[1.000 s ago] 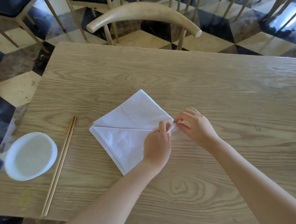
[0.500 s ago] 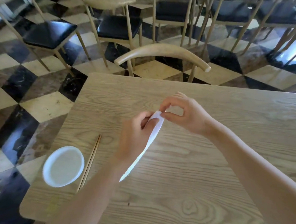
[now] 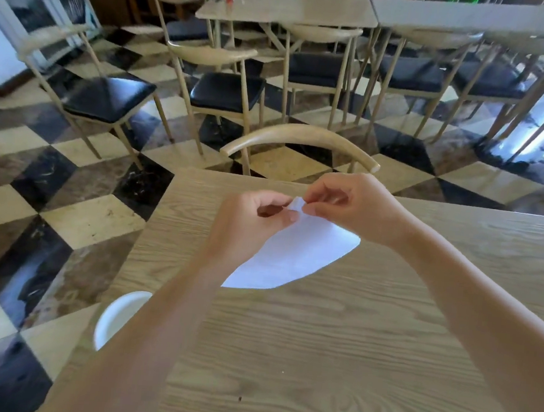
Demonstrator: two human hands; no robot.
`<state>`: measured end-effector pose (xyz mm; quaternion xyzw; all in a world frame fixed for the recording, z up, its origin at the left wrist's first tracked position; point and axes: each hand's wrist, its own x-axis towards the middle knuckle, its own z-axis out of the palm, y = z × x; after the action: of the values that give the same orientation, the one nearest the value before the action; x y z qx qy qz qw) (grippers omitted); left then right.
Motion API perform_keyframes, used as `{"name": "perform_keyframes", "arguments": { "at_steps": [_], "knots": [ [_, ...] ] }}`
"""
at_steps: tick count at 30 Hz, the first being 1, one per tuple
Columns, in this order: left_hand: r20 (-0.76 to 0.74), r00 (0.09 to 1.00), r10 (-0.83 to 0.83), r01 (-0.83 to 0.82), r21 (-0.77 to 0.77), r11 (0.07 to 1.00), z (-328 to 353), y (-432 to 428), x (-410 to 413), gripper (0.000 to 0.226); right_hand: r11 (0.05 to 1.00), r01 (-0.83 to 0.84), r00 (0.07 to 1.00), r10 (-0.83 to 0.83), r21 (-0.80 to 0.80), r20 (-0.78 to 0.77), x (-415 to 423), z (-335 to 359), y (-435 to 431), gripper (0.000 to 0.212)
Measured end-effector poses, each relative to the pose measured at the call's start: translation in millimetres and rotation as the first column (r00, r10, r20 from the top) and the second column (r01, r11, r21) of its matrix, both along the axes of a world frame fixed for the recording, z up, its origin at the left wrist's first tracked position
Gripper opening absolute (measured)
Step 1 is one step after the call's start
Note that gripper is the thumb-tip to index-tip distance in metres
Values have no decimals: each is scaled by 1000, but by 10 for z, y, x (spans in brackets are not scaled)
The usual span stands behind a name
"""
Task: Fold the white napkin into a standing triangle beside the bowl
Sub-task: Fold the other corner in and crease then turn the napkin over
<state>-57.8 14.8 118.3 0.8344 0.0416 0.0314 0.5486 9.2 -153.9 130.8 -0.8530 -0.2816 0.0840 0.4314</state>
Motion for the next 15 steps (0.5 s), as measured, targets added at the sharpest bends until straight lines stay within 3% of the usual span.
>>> {"name": "perform_keyframes", "arguments": {
  "at_steps": [4, 9, 15],
  "knots": [
    [56, 992, -115, 112, 49, 993, 395, -28, -118, 12, 1000, -22, 998, 23, -14, 59, -189, 405, -127, 8],
    [16, 986, -163, 163, 4, 987, 630, -77, -134, 14, 994, -80, 995, 84, 71, -49, -234, 628, -222, 3],
    [-339, 927, -158, 121, -127, 984, -265, -25, 481, 13, 992, 2, 947, -43, -128, -318, 287, -280, -104, 8]
  ]
}}
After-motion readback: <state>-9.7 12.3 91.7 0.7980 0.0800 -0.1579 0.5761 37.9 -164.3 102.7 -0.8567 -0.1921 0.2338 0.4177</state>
